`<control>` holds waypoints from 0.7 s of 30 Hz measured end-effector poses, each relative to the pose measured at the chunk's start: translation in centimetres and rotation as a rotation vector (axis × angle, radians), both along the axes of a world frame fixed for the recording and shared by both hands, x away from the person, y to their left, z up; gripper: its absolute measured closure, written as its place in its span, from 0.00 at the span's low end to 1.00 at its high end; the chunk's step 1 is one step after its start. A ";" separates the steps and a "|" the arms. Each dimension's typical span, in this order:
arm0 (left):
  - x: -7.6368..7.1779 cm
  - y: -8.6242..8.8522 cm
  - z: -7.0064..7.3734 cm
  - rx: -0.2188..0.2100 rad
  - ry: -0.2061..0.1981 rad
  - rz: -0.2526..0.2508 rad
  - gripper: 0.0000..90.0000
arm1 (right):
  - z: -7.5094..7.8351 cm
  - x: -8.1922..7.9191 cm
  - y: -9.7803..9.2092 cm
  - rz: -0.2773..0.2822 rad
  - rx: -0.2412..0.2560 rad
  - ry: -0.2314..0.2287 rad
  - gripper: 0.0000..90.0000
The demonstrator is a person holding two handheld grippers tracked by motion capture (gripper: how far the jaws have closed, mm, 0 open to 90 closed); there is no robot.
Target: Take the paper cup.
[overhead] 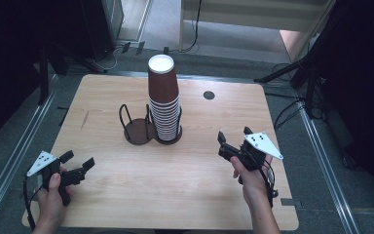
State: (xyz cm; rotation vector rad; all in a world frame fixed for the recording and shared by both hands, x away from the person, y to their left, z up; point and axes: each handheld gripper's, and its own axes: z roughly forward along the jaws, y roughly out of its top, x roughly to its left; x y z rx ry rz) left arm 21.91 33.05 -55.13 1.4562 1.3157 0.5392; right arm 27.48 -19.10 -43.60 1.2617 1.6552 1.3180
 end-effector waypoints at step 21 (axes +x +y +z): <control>0.0 -0.2 0.0 0.027 0.000 -0.015 0.03 | 1.0 1.2 3.8 0.065 -0.001 -0.010 0.15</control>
